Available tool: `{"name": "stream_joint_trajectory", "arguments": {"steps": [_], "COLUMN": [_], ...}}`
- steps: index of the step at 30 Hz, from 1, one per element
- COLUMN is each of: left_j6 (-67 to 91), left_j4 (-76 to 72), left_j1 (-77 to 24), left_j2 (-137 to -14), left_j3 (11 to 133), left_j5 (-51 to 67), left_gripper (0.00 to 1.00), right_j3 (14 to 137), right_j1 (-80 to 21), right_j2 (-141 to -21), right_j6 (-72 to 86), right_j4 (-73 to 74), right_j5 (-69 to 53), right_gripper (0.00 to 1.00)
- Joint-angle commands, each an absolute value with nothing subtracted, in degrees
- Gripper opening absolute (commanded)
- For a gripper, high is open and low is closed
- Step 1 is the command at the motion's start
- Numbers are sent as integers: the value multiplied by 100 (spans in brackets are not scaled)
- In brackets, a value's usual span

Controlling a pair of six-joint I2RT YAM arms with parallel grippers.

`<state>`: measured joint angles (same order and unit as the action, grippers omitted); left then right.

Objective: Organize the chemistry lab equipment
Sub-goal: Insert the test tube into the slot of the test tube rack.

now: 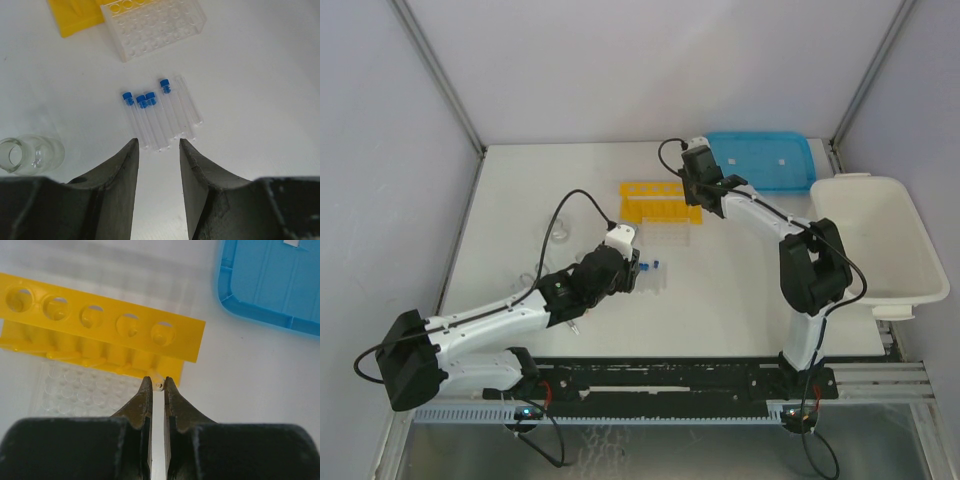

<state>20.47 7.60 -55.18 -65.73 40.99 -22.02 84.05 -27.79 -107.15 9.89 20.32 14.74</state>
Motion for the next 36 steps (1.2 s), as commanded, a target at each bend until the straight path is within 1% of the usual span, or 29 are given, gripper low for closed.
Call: {"name": "stream_joint_trajectory", "arguments": {"steps": [1,5,30,32,34,36], "left_j6": [2148,2155,2160,2162,2162,2162], "left_j4": [527,528,522,524,519,512], "left_j1": [-5469,-5467,-5467,-5465,-5467,-5467], "left_j2": [-6478,-6478,-6500,-6503,-6513,-6532], "left_j3": [3930,3928,3902,3902,3902,3911], "left_j5": [-2153,-2140,-2132,-2133,-2120,-2125], "left_gripper": [43,43,43,43,43,43], "right_j3": [8388,8385,8396,8394,8397,8394], "right_j1": [-2754,-2747,-2690,-2702,-2719,-2744], "right_j2": [-10726,-10770,-11107,-11122,-11118,-11090], "right_j6": [1090,1090,1081,1079,1078,1088], "right_j4": [1798,1732,1643,1648,1673,1709], "right_j5": [1468,1457,1333,1334,1371,1432], "right_gripper": [3,1,3,7,16,22]}}
